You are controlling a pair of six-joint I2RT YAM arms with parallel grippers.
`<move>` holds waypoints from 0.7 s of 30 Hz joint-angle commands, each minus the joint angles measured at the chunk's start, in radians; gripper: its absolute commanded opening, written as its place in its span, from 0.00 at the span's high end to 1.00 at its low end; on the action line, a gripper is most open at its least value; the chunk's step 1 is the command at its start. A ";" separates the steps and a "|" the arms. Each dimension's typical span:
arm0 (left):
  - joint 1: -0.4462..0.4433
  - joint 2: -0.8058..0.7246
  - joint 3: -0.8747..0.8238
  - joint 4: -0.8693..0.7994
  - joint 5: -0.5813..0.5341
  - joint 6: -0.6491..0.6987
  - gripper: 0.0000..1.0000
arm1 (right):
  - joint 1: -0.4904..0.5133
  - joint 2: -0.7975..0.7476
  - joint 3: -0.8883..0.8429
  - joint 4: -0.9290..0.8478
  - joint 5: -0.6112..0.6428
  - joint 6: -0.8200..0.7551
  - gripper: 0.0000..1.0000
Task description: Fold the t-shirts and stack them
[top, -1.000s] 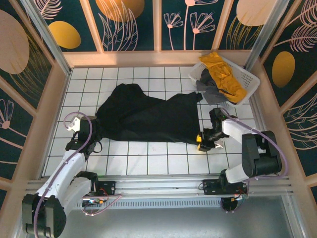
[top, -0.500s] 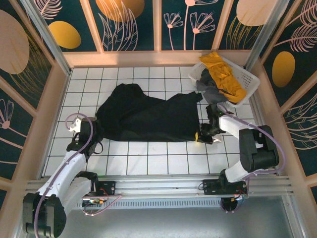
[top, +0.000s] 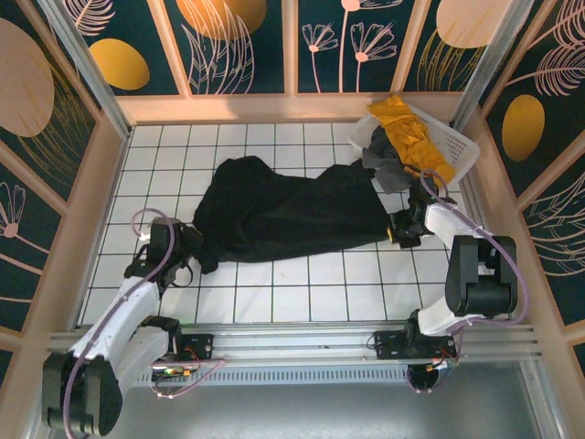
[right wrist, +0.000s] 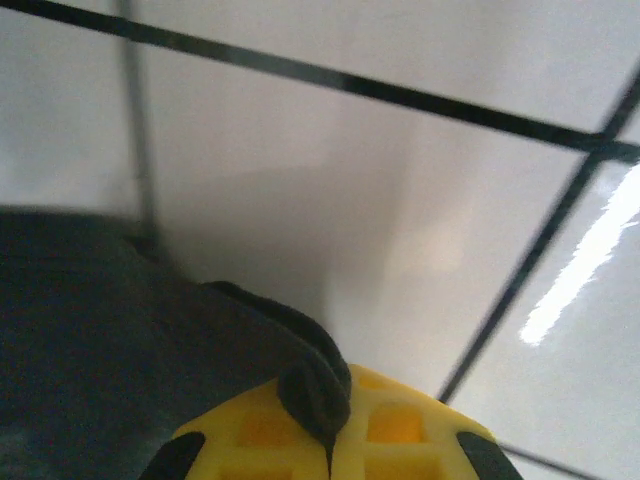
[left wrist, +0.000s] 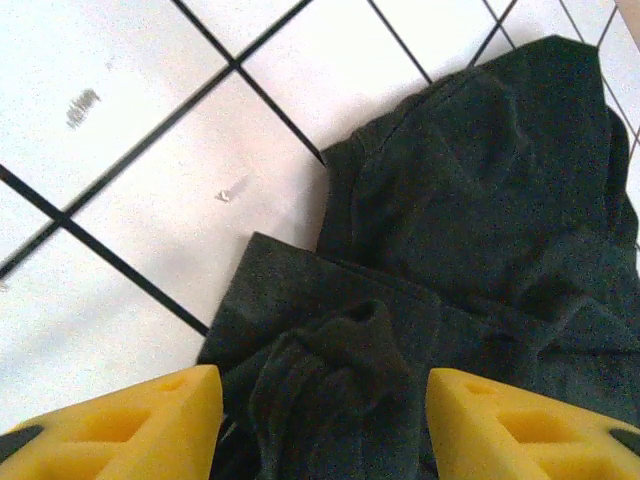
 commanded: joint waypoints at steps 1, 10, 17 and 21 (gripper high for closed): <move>0.004 0.010 0.086 -0.088 -0.109 0.022 0.40 | -0.019 0.003 -0.031 -0.011 0.028 -0.067 1.00; 0.159 0.585 0.412 0.074 0.088 0.205 0.30 | -0.028 0.015 0.003 -0.015 0.041 -0.169 1.00; 0.170 0.848 0.575 0.078 0.219 0.419 0.35 | -0.026 0.020 -0.005 0.009 0.019 -0.189 1.00; 0.154 0.881 0.538 0.127 0.330 0.469 0.37 | -0.027 0.018 -0.015 0.022 0.010 -0.180 1.00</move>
